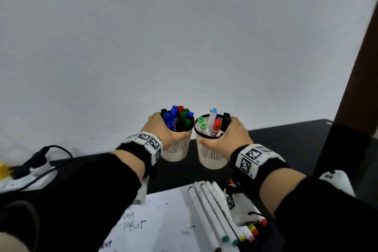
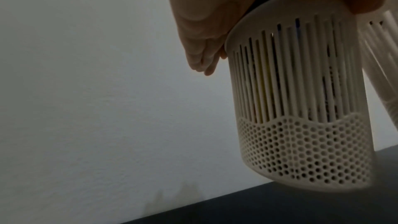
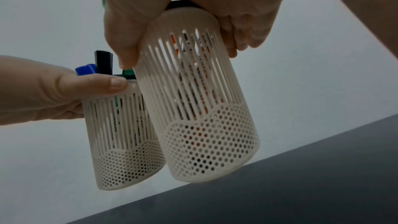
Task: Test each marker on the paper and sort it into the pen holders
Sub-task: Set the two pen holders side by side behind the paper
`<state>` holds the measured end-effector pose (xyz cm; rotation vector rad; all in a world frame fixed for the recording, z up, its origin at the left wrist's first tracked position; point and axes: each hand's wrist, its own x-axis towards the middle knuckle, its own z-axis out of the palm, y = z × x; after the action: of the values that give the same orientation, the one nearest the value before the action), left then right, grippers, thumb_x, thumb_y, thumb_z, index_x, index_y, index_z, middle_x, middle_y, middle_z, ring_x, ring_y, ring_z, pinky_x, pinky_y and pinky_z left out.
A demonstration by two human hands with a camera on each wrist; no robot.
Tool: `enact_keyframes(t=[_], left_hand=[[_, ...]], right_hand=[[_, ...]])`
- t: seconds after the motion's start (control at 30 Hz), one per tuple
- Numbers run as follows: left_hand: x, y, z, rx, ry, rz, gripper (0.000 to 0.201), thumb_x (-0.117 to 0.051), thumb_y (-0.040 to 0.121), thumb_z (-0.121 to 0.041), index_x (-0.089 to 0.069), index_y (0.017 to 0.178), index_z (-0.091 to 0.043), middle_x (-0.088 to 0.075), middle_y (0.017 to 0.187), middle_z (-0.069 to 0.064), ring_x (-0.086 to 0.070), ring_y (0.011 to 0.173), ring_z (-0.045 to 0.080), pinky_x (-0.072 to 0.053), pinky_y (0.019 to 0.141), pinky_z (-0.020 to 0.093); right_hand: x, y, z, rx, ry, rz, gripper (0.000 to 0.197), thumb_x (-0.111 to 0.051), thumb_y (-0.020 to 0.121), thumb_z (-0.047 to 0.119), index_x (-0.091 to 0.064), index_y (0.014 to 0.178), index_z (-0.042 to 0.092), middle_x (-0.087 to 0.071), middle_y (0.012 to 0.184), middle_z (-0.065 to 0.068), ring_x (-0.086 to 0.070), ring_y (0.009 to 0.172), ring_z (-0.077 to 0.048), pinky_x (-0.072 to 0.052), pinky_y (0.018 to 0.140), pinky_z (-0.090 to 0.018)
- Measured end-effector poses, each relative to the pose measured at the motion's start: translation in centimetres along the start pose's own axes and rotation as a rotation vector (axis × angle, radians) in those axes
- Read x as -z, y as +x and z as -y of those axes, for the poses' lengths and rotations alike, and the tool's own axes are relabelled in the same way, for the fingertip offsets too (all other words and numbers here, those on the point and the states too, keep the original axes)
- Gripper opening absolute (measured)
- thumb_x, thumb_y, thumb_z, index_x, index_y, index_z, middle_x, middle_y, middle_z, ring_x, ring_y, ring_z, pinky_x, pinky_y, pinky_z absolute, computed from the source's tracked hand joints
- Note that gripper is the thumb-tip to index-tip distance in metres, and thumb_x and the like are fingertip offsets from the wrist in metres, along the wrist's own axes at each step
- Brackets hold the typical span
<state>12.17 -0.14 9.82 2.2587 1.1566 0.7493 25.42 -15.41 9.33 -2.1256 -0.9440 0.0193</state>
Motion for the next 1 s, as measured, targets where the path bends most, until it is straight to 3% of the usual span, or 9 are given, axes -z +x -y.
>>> enact_keyframes(t=[0.1, 0.27, 0.5, 0.6, 0.8, 1.0], left_hand=[[2.2, -0.7, 2.6, 0.048, 0.023, -0.038, 0.108, -0.061, 0.023, -0.081, -0.052, 0.112, -0.020, -0.062, 0.104, -0.001, -0.064, 0.088, 0.016, -0.057, 0.077, 0.036], [5.6, -2.0, 7.1, 0.143, 0.078, -0.078, 0.108, -0.060, 0.024, -0.080, -0.051, 0.114, -0.020, -0.061, 0.104, -0.003, -0.064, 0.089, 0.016, -0.057, 0.077, 0.036], [8.4, -2.7, 13.2, 0.245, 0.118, -0.102, 0.110, -0.058, 0.022, -0.083, -0.052, 0.114, -0.021, -0.062, 0.103, -0.003, -0.064, 0.090, 0.015, -0.056, 0.080, 0.035], [8.8, -2.8, 15.1, 0.284, 0.120, -0.104, 0.115, -0.058, 0.021, -0.081, -0.049, 0.118, -0.019, -0.060, 0.108, -0.002, -0.062, 0.095, 0.016, -0.054, 0.085, 0.035], [8.2, -1.9, 17.5, 0.335, 0.108, -0.092, 0.120, -0.058, 0.020, -0.083, -0.047, 0.120, -0.019, -0.059, 0.111, -0.002, -0.061, 0.099, 0.016, -0.053, 0.087, 0.037], [6.9, -1.6, 18.7, 0.353, 0.047, -0.118, 0.111, -0.068, 0.032, -0.076, -0.044, 0.124, -0.019, -0.056, 0.118, -0.001, -0.058, 0.104, 0.016, -0.049, 0.094, 0.034]], right_hand=[[-2.2, -0.6, 2.4, 0.047, 0.013, 0.032, 0.103, -0.072, 0.040, 0.070, -0.045, 0.126, 0.019, -0.054, 0.117, 0.002, -0.053, 0.111, -0.016, -0.051, 0.093, -0.039], [-6.1, -1.2, 5.9, 0.100, 0.028, 0.105, 0.099, -0.079, 0.050, 0.063, -0.042, 0.129, 0.016, -0.052, 0.119, -0.001, -0.051, 0.114, -0.018, -0.049, 0.096, -0.038], [-12.0, -0.8, 8.2, 0.108, 0.091, 0.212, 0.107, -0.071, 0.034, 0.071, -0.046, 0.124, 0.018, -0.056, 0.115, 0.000, -0.056, 0.109, -0.018, -0.052, 0.092, -0.040], [-14.3, -0.1, 8.4, 0.105, 0.085, 0.249, 0.114, -0.066, 0.026, 0.075, -0.047, 0.123, 0.018, -0.058, 0.116, 0.000, -0.057, 0.108, -0.019, -0.052, 0.092, -0.041], [-17.3, 1.3, 8.3, 0.077, 0.078, 0.307, 0.117, -0.067, 0.024, 0.074, -0.046, 0.125, 0.019, -0.058, 0.118, 0.000, -0.058, 0.109, -0.019, -0.052, 0.091, -0.041], [-18.9, 2.3, 7.4, 0.074, 0.116, 0.331, 0.110, -0.074, 0.028, 0.071, -0.049, 0.123, 0.023, -0.059, 0.116, 0.002, -0.058, 0.108, -0.017, -0.053, 0.092, -0.039]])
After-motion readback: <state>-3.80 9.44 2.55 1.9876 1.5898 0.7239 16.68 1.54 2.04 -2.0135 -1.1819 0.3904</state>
